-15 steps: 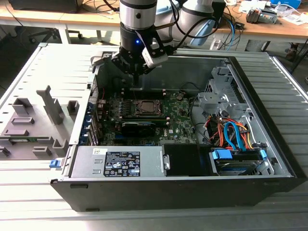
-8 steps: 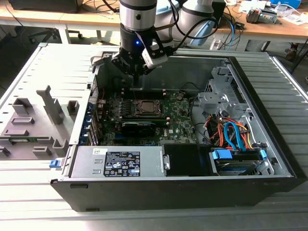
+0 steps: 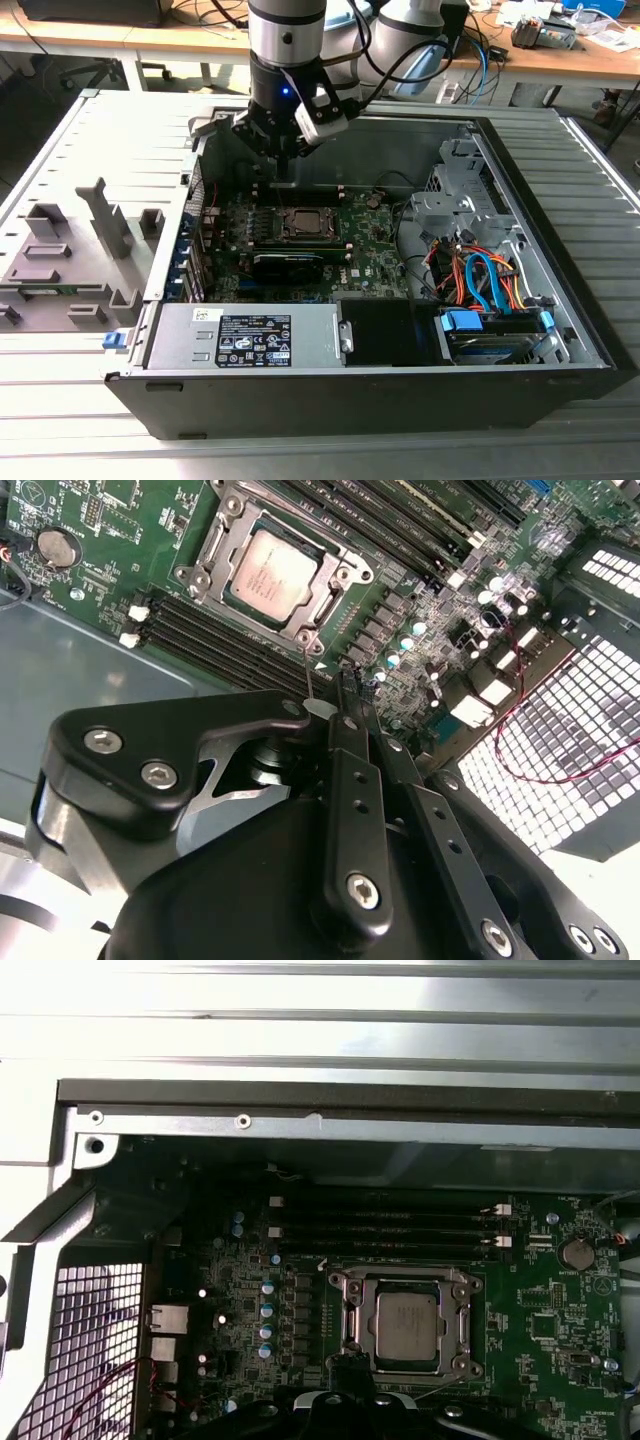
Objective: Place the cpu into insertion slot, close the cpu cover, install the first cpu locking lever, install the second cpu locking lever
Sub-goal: 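Install the first cpu locking lever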
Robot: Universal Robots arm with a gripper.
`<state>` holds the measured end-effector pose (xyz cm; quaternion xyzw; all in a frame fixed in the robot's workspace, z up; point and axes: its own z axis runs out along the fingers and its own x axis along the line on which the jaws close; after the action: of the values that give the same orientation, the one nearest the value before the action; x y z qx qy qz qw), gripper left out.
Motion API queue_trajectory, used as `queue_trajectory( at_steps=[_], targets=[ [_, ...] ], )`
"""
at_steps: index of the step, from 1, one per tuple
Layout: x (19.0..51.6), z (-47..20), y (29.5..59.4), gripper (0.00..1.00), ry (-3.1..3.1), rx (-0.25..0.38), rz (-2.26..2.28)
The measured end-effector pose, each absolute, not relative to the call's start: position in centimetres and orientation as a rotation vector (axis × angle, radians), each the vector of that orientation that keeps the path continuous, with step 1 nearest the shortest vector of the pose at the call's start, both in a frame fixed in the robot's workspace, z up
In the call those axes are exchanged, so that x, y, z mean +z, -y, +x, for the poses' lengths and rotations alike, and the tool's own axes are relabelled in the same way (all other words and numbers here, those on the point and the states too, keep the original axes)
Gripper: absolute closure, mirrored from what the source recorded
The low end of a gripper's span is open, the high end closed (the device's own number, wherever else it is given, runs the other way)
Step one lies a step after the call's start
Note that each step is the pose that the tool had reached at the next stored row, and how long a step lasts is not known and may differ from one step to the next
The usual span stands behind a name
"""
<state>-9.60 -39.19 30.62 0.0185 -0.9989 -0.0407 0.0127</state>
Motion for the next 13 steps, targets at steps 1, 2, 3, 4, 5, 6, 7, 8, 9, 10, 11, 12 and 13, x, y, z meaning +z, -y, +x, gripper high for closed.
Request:
queue_trajectory(
  at_steps=[1, 2, 3, 4, 5, 6, 7, 8, 9, 10, 11, 12, 13],
  targets=[
    [30.6, -9.6, 39.19, 0.89, 3.113, -0.127, 0.058],
    [30.38, -9.6, 39.19, 0.89, 3.113, -0.127, 0.058],
    [30.19, -9.6, 39.19, 0.89, 3.113, -0.127, 0.058],
    [30.18, -9.6, 39.19, 0.89, 3.113, -0.127, 0.058],
    [30.18, -9.6, 39.19, 0.89, 3.113, -0.127, 0.058],
    [30.17, -9.6, 39.19, 0.89, 3.113, -0.127, 0.058],
    [30.15, -9.6, 39.19, 0.89, 3.113, -0.127, 0.058],
    [30.14, -9.6, 39.19, 0.89, 3.113, -0.127, 0.058],
    [30.13, -9.6, 39.19, 0.89, 3.113, -0.127, 0.058],
    [30.12, -9.6, 39.19, 0.89, 3.113, -0.127, 0.058],
    [30.1, -9.6, 39.18, 0.89, 3.113, -0.127, 0.058],
    [30.09, -9.6, 39.17, 0.89, 3.113, -0.127, 0.058],
    [30.09, -9.62, 39.14, 0.89, 3.113, -0.127, 0.057]
  ],
)
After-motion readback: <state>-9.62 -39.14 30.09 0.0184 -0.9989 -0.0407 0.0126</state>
